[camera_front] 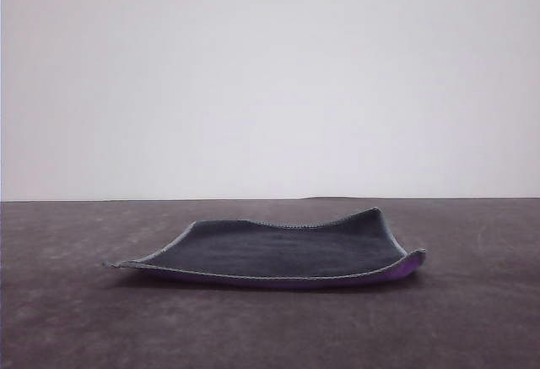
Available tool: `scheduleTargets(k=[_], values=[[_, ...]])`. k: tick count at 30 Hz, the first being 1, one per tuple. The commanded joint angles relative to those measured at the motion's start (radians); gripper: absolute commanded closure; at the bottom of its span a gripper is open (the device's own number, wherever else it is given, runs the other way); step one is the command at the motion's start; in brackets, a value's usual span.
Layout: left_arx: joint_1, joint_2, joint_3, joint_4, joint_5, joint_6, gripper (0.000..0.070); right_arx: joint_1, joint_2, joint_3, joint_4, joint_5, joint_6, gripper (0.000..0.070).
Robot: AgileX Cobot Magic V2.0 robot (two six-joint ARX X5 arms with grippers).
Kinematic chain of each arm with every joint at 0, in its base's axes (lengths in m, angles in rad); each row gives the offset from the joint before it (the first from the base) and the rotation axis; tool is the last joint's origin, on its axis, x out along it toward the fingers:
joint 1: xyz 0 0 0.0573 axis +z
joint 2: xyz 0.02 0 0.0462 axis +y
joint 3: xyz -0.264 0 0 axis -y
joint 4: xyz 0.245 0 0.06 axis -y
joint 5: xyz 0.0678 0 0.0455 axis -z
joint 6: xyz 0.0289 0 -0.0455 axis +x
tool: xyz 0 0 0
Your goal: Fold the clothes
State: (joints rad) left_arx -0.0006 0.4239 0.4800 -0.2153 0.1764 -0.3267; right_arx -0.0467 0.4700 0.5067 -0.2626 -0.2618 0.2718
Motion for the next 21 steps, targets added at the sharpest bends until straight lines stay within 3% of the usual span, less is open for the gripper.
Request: scheduleTargets(k=[1, 7, 12, 21], values=[[0.0, 0.109, 0.072, 0.004, 0.034, 0.017, 0.0668, -0.001, 0.116, 0.079, -0.021, -0.044, -0.033, 0.07], [0.0, 0.464, 0.283, -0.005, 0.203, 0.081, 0.0668, 0.0, 0.429, 0.307, -0.136, -0.139, -0.128, 0.07], [-0.004, 0.716, 0.422, -0.036, 0.366, 0.084, 0.0668, 0.0, 0.622, 0.42, -0.188, -0.201, -0.168, 0.07], [-0.032, 0.984, 0.488, -0.104, 0.396, 0.156, 0.0668, 0.005, 0.831, 0.427, -0.219, -0.274, -0.209, 0.07]])
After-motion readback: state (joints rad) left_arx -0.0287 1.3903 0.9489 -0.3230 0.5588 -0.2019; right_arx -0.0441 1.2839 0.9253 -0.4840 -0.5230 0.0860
